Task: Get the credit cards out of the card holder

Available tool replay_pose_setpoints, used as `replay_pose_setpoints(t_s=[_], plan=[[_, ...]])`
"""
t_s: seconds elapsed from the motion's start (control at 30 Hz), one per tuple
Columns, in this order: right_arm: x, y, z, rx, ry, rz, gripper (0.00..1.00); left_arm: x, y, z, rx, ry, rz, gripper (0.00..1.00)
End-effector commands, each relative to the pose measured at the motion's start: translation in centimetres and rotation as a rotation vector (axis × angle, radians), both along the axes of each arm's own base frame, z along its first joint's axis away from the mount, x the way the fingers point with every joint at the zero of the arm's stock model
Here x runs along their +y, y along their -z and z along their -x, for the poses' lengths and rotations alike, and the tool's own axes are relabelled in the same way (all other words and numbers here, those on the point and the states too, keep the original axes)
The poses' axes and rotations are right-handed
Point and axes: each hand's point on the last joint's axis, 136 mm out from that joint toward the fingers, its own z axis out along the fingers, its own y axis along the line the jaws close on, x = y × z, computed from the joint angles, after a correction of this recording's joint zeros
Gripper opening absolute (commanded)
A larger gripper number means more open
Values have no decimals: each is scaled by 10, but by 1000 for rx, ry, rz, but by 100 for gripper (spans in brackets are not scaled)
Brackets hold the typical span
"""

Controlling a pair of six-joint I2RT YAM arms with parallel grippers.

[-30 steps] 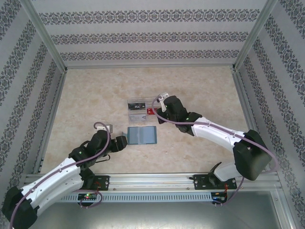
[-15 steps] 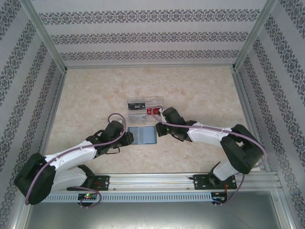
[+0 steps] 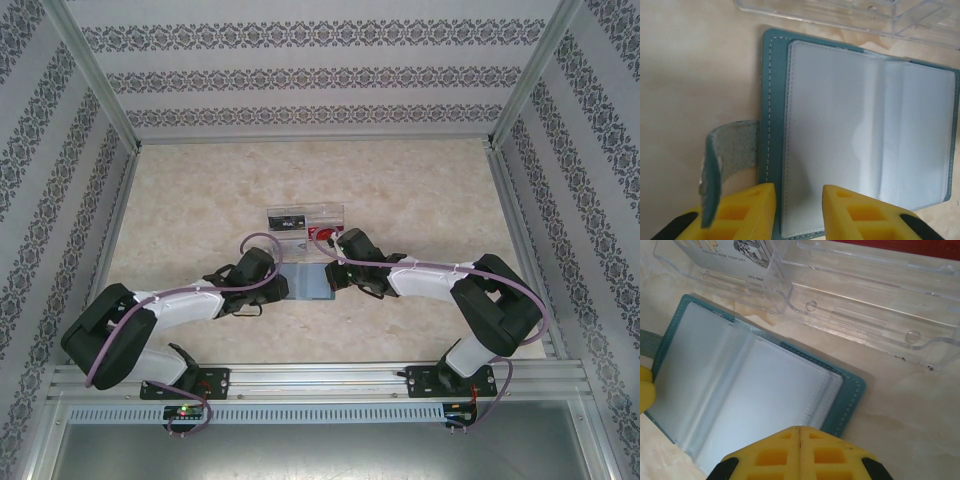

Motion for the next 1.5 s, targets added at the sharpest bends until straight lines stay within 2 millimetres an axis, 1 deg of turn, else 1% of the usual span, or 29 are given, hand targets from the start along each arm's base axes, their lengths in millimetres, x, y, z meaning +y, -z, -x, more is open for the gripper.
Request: replay_pose_setpoints(t_s=[0.0, 0.2, 0.3, 0.4, 0.53, 0.7, 0.83, 0.97, 1.17, 1.3, 1.4, 1.47], plan=[[7, -7, -4, -11, 6, -26, 0, -14, -5, 0, -7, 20, 39, 32], [5, -2, -5, 6, 20, -10, 0, -13, -21, -1, -44, 12, 30, 32], [-4, 3, -9, 7, 54, 35, 0, -10, -31, -1, -65, 13, 23, 33], [-13, 1, -13, -7, 91, 53, 0, -9, -33, -2, -73, 18, 10, 33], [-19, 7, -14, 16, 115, 57, 0, -16, -28, -5, -58, 32, 20, 33], [-16, 20, -11, 67, 106, 69, 0, -23, -17, -5, -30, 41, 28, 32], [-11, 24, -10, 93, 92, 61, 0, -25, -12, -4, -19, 43, 26, 32], [-11, 24, -10, 95, 90, 61, 0, -31, -10, -2, -13, 56, 36, 31], [-9, 24, -8, 101, 83, 51, 0, -44, -11, -1, -13, 86, 54, 30], [-9, 22, -9, 95, 83, 46, 0, -45, -13, -1, -15, 84, 48, 28], [-10, 16, -10, 74, 82, 44, 0, -41, -22, -1, -33, 74, 40, 29], [-11, 7, -11, 44, 85, 32, 0, -36, -33, -2, -56, 70, 28, 29]])
